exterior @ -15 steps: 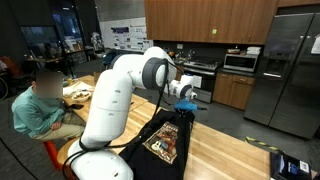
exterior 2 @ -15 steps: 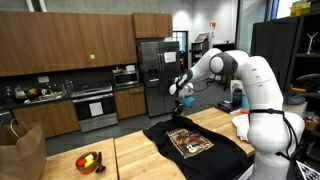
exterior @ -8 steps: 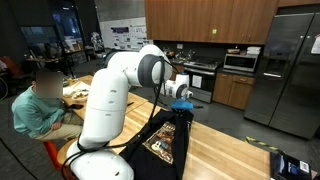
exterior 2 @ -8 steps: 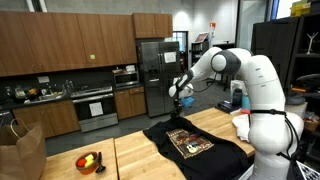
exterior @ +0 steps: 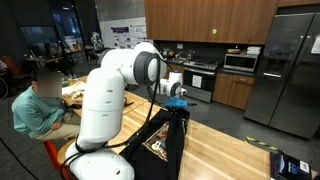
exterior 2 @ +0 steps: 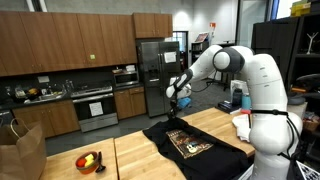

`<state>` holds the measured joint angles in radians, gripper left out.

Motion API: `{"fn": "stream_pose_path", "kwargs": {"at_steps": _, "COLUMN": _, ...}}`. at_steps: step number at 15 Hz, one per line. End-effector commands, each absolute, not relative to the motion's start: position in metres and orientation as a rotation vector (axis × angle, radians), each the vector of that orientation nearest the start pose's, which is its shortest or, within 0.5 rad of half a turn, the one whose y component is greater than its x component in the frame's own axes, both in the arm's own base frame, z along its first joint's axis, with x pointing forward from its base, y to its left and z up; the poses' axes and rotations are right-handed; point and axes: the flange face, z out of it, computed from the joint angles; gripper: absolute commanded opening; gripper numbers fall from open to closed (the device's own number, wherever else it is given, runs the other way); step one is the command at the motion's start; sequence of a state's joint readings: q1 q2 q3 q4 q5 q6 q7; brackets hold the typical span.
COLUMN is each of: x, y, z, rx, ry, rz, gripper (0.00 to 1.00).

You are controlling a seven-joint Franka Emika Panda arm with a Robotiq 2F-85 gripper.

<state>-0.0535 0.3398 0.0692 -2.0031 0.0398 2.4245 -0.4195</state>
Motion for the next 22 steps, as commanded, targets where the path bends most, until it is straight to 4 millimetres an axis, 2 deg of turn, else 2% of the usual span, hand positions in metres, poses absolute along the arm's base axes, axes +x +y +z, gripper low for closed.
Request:
{"fn": "stream_pose_path", "kwargs": {"at_steps": 1, "x": 0.606, "y": 0.027, "z": 0.315, "rx": -3.025, "ry": -0.583, "rz": -0.168, "gripper": 0.01}}
{"fn": "stream_pose_path", "kwargs": {"at_steps": 5, "x": 0.612, "y": 0.040, "z": 0.321, "rx": -3.002, "ry": -0.487, "rz": -0.178, "gripper": 0.01}}
{"fn": "stream_pose_path", "kwargs": {"at_steps": 13, "x": 0.622, "y": 0.045, "z": 0.323, "rx": -2.993, "ry": -0.326, "rz": -0.187, "gripper": 0.01}}
{"fn": "stream_pose_path", "kwargs": {"at_steps": 17, "x": 0.623, "y": 0.048, "z": 0.311, "rx": -2.989, "ry": -0.286, "rz": -0.168, "gripper": 0.01}}
{"fn": "stream_pose_path", "kwargs": {"at_steps": 22, "x": 0.627, "y": 0.066, "z": 0.286, "rx": -2.995, "ry": -0.228, "rz": -0.118, "gripper": 0.01}}
